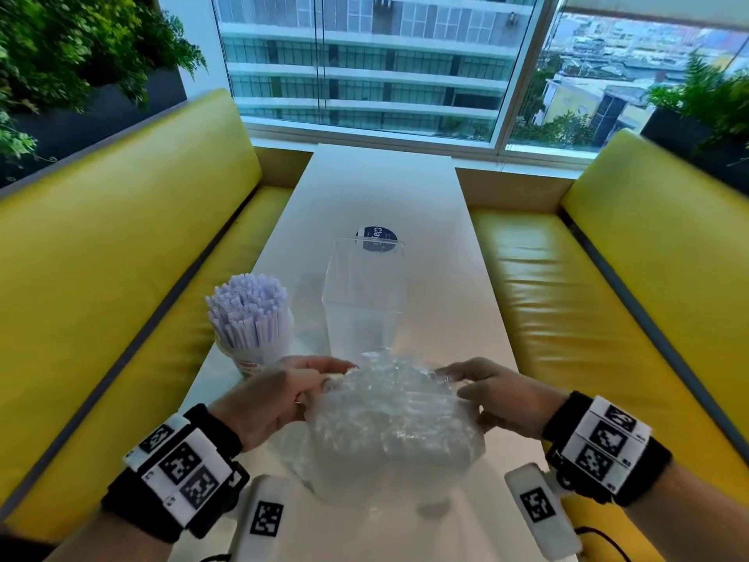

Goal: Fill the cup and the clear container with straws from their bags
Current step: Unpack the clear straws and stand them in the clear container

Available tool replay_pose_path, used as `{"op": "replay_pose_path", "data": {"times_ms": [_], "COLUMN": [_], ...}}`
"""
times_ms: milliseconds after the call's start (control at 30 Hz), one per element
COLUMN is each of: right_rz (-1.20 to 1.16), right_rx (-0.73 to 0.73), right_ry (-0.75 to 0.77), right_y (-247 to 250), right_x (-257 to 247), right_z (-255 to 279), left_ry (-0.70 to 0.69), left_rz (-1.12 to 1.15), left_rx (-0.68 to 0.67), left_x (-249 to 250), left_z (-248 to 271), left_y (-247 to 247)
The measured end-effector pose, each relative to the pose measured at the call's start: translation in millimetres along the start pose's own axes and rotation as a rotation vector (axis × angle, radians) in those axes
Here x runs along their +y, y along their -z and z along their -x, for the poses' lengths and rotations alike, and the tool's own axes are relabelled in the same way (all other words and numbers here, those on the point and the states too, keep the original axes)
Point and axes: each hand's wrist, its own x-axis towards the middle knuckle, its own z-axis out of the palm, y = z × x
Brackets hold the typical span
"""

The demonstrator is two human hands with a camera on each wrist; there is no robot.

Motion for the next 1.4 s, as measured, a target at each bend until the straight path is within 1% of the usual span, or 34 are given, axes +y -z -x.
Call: {"op": "replay_pose_path", "data": {"times_ms": [100,133,200,233,267,300,333,367,400,467,500,533,567,600,633,667,733,800,833,900,967,1033,1100,1200,1333,1400], "right_rz": [-0.019,-0.031,-0.058,-0.103,-0.137,-0.121,-0.07,0.008,0.08,0.162,0.208,0.313,0.471,0.635,0.739,0.767,0.688,0.61,0.614,0.646,0.63,0.595,0.599,0.653,0.742,0.766], "right_rx": [0.155,0.206,0.275,0.246,0.166,0.073,-0.02,-0.068,-0.061,0.045,0.105,0.177,0.262,0.346,0.401,0.419,0.397,0.377,0.385,0.401,0.399,0.408,0.447,0.523,0.512,0.544], "right_ry": [0.258,0.343,0.441,0.46,0.475,0.487,0.488,0.498,0.514,0.562,0.598,0.651,0.721,0.796,0.853,0.883,0.914,0.892,0.874,0.855,0.886,0.929,0.954,0.997,1.022,1.038], "right_y": [3,3,4,5,6,7,7,7,5,0,-1,-2,-2,-3,-3,-5,-7,-10,-12,-18,-24,-29,-33,-43,-49,-50], "right_x": [8,10,13,16,18,21,24,26,27,27,27,25,25,25,24,22,21,23,24,23,23,25,29,34,33,36], "right_z": [2,4,9,12,16,21,26,29,32,33,32,31,30,28,27,26,26,25,26,26,26,24,20,17,25,25], "left_ry": [-0.196,-0.24,-0.282,-0.295,-0.304,-0.318,-0.342,-0.392,-0.465,-0.623,-0.685,-0.741,-0.793,-0.84,-0.877,-0.901,-0.902,-0.846,-0.812,-0.76,-0.761,-0.819,-0.918,-1.059,-1.12,-1.137], "left_rz": [0.088,0.085,0.048,0.032,0.016,-0.006,-0.033,-0.075,-0.135,-0.258,-0.316,-0.389,-0.469,-0.543,-0.596,-0.63,-0.622,-0.535,-0.505,-0.512,-0.556,-0.633,-0.714,-0.767,-0.732,-0.729], "left_rx": [-0.005,-0.02,-0.061,-0.095,-0.121,-0.123,-0.098,-0.056,-0.001,0.094,0.119,0.134,0.131,0.114,0.093,0.081,0.079,0.064,0.046,0.005,0.002,0.084,0.18,0.26,0.377,0.425], "left_x": [-14,-20,-28,-34,-37,-40,-42,-43,-44,-45,-44,-43,-41,-40,-39,-38,-36,-32,-30,-28,-27,-27,-31,-39,-48,-52], "left_z": [7,11,18,19,20,19,18,15,13,10,9,8,7,6,4,2,2,8,12,19,21,19,15,10,10,9], "left_y": [11,14,17,19,18,19,18,18,19,18,18,18,17,17,17,16,16,14,13,9,5,0,-4,-10,-18,-20]}}
